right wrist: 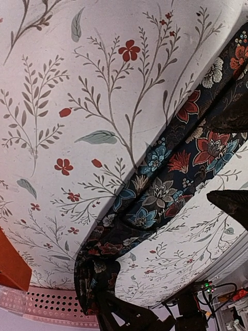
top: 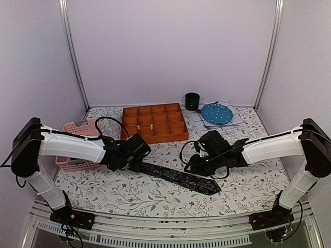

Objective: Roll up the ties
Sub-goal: Roll the tie at the center of the board.

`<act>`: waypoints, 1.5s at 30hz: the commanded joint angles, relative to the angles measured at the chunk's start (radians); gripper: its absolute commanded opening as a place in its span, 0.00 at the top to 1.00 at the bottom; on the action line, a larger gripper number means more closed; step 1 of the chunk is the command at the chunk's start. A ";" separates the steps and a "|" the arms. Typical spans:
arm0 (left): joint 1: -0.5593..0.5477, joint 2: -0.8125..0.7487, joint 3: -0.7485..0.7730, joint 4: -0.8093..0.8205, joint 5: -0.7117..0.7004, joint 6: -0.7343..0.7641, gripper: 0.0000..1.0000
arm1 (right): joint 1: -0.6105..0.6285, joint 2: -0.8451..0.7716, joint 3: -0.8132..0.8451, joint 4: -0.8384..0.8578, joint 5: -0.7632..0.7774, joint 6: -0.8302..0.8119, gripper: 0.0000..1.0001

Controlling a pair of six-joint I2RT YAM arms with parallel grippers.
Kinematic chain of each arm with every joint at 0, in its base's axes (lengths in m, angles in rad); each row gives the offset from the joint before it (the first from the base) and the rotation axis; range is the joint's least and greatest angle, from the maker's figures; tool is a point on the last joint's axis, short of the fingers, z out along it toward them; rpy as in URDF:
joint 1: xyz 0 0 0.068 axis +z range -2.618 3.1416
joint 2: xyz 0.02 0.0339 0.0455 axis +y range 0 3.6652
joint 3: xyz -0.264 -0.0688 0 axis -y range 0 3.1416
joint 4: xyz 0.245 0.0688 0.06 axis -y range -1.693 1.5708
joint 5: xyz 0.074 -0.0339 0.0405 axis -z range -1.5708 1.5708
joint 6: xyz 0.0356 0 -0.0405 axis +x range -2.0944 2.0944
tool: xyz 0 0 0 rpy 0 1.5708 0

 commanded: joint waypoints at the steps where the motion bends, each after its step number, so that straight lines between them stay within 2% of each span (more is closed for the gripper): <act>1: -0.061 0.043 0.042 -0.048 -0.060 0.011 1.00 | 0.007 -0.073 -0.021 0.021 0.006 -0.019 0.63; 3: -0.081 0.060 0.055 -0.049 -0.057 0.012 0.96 | 0.006 -0.070 -0.026 0.025 0.007 -0.020 0.63; 10: -0.130 0.079 0.085 -0.041 -0.037 0.020 0.64 | 0.001 -0.053 -0.043 0.050 -0.008 -0.013 0.62; 14: -0.146 0.088 0.101 -0.036 -0.024 0.036 0.54 | -0.002 -0.047 -0.048 0.061 -0.013 -0.009 0.62; 32: -0.187 0.190 0.166 0.064 0.110 0.088 0.47 | -0.009 -0.056 -0.061 0.070 -0.020 -0.001 0.62; 37: -0.185 0.131 0.163 0.051 0.088 0.086 0.36 | -0.010 -0.070 -0.060 0.067 -0.020 -0.007 0.61; 45: -0.156 0.002 0.151 0.029 0.100 0.081 0.28 | -0.010 -0.097 -0.018 0.024 -0.014 -0.049 0.59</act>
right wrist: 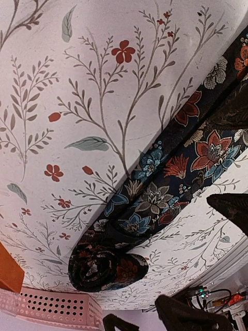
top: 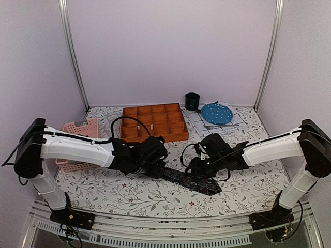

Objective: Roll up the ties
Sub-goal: Roll the tie at the center of the board.

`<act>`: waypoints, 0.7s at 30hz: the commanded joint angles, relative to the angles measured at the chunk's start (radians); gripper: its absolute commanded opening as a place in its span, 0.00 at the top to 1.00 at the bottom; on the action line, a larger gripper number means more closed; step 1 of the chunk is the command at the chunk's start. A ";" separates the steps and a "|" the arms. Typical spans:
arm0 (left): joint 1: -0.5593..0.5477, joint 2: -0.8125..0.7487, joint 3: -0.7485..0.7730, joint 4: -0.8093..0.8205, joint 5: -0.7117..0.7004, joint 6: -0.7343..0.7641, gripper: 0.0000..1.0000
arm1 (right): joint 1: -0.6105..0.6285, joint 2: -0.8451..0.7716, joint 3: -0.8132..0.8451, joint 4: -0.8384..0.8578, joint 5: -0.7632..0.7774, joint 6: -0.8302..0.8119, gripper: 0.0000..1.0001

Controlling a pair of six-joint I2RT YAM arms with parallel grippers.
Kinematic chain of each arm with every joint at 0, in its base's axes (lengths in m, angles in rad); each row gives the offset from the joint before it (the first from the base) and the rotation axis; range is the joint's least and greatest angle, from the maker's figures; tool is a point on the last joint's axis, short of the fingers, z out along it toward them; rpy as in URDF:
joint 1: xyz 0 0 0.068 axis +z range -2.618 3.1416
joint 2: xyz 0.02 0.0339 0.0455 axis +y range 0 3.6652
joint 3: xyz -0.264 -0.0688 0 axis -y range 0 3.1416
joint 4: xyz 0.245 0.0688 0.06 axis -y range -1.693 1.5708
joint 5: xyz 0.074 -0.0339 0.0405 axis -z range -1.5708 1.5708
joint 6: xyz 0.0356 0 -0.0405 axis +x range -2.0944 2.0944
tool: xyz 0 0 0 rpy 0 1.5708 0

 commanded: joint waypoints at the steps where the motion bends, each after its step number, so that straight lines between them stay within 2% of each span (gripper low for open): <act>1: 0.017 -0.088 0.001 -0.013 0.010 -0.006 0.28 | -0.005 -0.093 0.039 -0.024 -0.008 -0.035 0.59; 4: 0.047 -0.142 -0.028 -0.014 0.020 -0.035 0.27 | 0.005 -0.077 0.063 -0.008 -0.049 -0.051 0.62; 6: 0.102 -0.214 -0.111 0.041 0.072 -0.057 0.27 | 0.021 -0.053 0.093 0.006 -0.074 -0.060 0.66; 11: 0.319 -0.378 -0.320 0.268 0.335 -0.086 0.29 | 0.065 0.064 0.206 0.054 -0.147 -0.057 0.77; 14: 0.416 -0.389 -0.365 0.346 0.453 -0.096 0.29 | 0.096 0.165 0.312 0.060 -0.176 -0.053 0.79; 21: 0.541 -0.358 -0.412 0.414 0.549 -0.118 0.30 | 0.119 0.374 0.524 0.052 -0.262 -0.044 0.81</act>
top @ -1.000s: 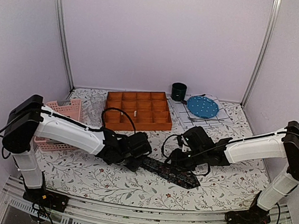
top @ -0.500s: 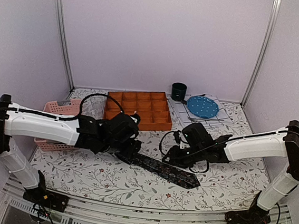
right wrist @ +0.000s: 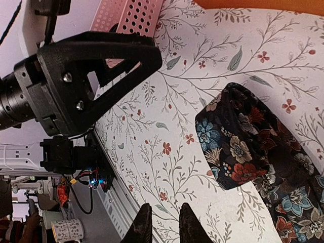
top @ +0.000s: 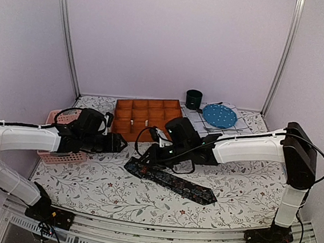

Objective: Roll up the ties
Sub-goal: Roll the tie at the center of the board.

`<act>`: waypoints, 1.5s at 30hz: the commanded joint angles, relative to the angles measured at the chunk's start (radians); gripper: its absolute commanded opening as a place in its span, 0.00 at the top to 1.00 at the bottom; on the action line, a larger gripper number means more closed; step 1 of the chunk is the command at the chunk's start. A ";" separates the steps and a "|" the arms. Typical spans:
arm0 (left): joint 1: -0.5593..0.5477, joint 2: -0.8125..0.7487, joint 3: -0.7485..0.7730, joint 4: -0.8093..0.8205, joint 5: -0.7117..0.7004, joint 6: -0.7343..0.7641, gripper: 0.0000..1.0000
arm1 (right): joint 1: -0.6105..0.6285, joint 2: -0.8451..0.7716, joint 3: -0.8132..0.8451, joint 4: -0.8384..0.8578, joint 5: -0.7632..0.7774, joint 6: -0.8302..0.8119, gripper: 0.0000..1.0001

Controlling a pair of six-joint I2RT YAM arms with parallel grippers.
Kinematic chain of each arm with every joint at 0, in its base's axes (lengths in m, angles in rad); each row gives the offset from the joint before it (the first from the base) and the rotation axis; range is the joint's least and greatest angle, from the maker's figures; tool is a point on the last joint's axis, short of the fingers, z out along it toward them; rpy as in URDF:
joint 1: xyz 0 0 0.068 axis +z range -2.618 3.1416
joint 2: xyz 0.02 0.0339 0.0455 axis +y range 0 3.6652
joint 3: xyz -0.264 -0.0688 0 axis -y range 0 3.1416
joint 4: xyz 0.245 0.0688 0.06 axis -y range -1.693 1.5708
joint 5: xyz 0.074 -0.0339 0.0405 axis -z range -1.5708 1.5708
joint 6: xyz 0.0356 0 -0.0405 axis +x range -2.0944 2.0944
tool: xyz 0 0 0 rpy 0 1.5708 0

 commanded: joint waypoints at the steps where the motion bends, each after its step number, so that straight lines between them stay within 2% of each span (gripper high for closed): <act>1: 0.061 0.015 -0.043 0.101 0.117 -0.026 0.30 | 0.008 0.157 0.108 -0.010 -0.070 0.005 0.82; 6: 0.094 0.036 -0.062 0.116 0.145 -0.041 0.30 | 0.005 0.248 0.174 -0.043 -0.090 0.001 0.82; 12: 0.098 0.050 -0.067 0.129 0.161 -0.045 0.31 | -0.017 0.303 0.169 -0.046 -0.096 0.017 0.84; 26: 0.100 0.111 -0.099 0.190 0.223 -0.058 0.31 | -0.061 0.346 0.110 -0.029 -0.105 0.022 0.85; 45: 0.097 0.268 -0.081 0.351 0.432 -0.073 0.32 | -0.090 0.329 0.025 0.025 -0.110 0.033 0.86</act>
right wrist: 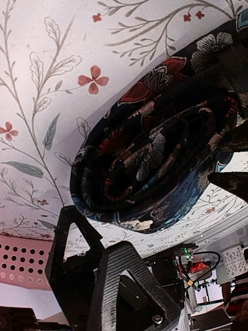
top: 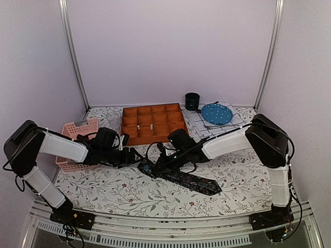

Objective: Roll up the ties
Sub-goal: Roll the tie at the center of the board.

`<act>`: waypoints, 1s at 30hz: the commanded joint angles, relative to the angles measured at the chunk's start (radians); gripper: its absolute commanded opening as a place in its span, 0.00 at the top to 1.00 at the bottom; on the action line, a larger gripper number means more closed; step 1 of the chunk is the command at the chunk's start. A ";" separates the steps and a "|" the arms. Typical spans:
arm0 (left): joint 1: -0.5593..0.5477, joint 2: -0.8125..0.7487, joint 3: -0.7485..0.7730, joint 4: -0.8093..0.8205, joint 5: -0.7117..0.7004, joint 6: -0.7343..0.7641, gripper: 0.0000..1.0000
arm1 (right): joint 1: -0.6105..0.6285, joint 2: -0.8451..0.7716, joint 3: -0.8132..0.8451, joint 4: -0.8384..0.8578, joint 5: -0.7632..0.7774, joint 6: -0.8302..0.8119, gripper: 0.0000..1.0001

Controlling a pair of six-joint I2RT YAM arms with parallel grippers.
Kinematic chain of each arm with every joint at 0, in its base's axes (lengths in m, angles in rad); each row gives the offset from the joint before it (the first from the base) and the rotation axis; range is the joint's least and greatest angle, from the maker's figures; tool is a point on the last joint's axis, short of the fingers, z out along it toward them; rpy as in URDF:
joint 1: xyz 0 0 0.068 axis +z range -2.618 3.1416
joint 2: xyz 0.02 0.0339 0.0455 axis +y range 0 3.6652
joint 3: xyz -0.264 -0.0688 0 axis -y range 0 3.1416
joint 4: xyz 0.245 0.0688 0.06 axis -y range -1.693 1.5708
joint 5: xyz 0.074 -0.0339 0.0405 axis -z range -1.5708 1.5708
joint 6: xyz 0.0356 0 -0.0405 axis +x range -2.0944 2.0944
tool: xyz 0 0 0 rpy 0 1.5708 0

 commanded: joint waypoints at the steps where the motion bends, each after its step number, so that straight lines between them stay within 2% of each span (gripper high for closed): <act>1: 0.007 0.037 0.009 0.073 0.071 -0.011 0.32 | -0.015 0.062 -0.031 -0.033 0.027 0.003 0.86; 13: -0.031 0.100 0.031 0.125 0.125 -0.018 0.41 | -0.017 0.064 -0.038 -0.022 0.021 0.004 0.86; 19: -0.053 0.106 0.035 0.145 0.154 -0.014 0.57 | -0.017 0.063 -0.043 -0.018 0.023 0.007 0.86; 30: -0.087 0.088 0.037 0.133 0.171 0.005 0.72 | -0.018 0.055 -0.046 -0.013 0.028 0.008 0.86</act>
